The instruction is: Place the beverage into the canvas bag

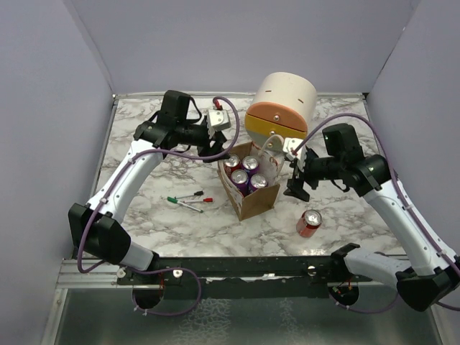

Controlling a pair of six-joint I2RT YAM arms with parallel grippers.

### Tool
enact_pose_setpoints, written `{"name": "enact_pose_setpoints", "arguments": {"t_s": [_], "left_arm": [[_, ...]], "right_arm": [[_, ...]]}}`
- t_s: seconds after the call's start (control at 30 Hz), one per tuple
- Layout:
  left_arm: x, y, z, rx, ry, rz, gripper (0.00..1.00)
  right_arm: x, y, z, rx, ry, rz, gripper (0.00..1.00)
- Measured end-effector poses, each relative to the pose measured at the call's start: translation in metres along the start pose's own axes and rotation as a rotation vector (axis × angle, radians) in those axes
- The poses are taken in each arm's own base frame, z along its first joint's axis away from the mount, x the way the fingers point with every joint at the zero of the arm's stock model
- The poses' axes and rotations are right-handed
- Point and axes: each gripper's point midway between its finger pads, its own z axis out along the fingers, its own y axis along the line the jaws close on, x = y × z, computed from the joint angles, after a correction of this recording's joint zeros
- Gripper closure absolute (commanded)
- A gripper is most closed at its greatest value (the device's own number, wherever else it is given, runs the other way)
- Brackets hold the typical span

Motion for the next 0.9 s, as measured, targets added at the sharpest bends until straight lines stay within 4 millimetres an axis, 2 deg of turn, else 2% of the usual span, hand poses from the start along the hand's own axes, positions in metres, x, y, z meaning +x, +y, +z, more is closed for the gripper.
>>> {"name": "enact_pose_setpoints", "arguments": {"t_s": [0.23, 0.43, 0.63, 0.9], "left_arm": [[0.000, 0.011, -0.002, -0.064, 0.021, -0.043, 0.38], [0.003, 0.023, -0.001, -0.112, 0.045, -0.085, 0.22], [-0.002, 0.031, -0.004, -0.154, 0.052, -0.084, 0.11], [0.000, 0.032, -0.005, -0.165, 0.058, -0.095, 0.09]], "right_arm": [[0.051, 0.032, -0.015, -0.035, 0.084, 0.006, 0.09], [0.092, 0.055, -0.010, -0.107, 0.191, 0.064, 0.05], [0.131, 0.066, -0.006, -0.116, 0.306, 0.107, 0.01], [0.163, 0.066, -0.007, -0.076, 0.421, 0.124, 0.03]]}}
